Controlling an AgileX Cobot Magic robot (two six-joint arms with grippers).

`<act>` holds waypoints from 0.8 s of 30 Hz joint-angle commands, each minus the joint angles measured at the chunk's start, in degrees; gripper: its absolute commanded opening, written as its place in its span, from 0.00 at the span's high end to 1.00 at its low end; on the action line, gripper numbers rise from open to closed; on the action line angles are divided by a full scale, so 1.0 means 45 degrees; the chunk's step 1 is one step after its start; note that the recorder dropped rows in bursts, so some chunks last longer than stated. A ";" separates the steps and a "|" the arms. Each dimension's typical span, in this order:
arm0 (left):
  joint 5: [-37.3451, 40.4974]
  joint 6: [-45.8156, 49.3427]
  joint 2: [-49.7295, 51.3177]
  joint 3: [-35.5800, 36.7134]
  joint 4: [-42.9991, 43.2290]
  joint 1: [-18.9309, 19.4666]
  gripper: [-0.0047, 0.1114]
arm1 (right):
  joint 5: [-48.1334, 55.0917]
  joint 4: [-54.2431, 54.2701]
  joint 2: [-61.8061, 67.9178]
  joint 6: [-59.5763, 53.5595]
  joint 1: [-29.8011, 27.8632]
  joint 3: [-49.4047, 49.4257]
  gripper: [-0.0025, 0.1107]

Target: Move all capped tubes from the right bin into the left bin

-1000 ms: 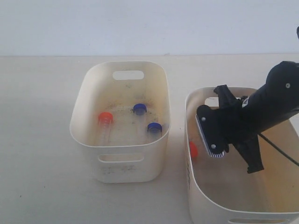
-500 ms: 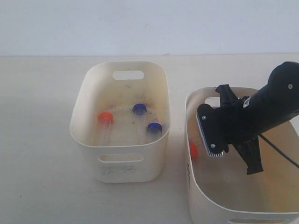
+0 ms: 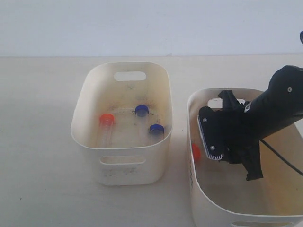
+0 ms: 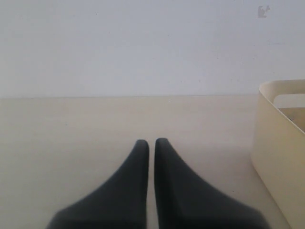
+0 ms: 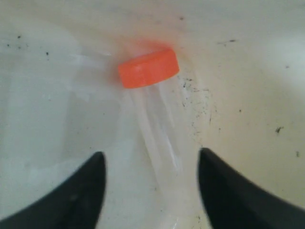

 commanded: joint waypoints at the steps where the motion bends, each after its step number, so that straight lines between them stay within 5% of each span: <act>1: -0.0086 -0.0054 0.0050 -0.0026 -0.0043 -0.0091 0.92 | -0.0040 0.0096 -0.0002 0.0097 -0.0003 0.0016 0.38; 24: -0.0086 -0.0054 0.0050 -0.0026 -0.0043 -0.0091 0.92 | -0.0853 0.0096 0.0561 0.0043 -0.0003 0.0016 0.38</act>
